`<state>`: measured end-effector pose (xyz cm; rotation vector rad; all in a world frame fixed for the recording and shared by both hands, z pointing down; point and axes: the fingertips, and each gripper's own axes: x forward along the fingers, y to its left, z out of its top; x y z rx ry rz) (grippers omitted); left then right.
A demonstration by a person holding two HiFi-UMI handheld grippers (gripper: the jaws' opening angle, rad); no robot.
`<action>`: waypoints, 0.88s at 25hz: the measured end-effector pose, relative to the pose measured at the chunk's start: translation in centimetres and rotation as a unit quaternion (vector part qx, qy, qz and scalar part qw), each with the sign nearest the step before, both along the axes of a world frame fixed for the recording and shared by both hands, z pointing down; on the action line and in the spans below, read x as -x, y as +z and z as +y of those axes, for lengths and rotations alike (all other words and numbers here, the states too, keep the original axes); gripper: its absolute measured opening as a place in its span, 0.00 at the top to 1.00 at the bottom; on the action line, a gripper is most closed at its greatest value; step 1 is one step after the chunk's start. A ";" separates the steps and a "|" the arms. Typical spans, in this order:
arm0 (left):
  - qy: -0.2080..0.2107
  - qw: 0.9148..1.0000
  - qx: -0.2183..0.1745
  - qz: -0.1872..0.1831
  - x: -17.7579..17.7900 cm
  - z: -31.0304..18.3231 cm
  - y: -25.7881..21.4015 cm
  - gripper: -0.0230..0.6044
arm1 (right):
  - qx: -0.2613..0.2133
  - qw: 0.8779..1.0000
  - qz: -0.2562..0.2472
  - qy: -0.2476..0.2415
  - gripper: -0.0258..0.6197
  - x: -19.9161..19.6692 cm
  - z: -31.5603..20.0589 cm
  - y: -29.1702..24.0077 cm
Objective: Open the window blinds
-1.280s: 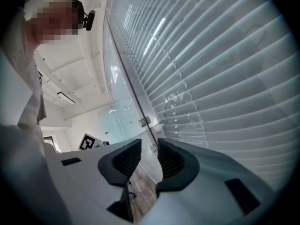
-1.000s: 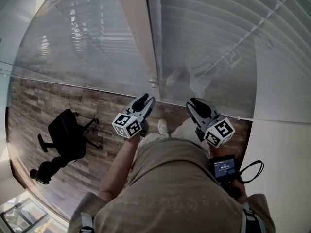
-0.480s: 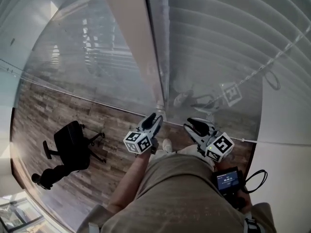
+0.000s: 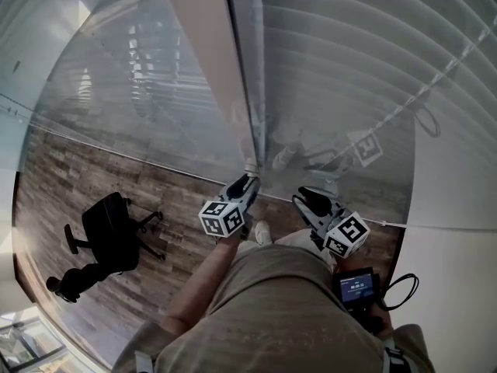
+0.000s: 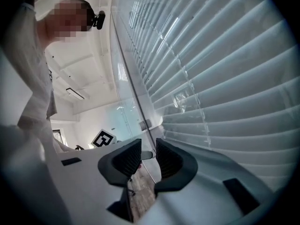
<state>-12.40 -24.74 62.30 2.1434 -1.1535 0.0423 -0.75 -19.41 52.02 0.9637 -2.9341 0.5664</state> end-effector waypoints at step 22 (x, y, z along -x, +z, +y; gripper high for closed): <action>-0.021 0.997 0.039 0.055 0.6 -1.3 0.4 0.75 | 0.007 1.000 -0.011 0.023 0.80 -0.5 0.3 0.9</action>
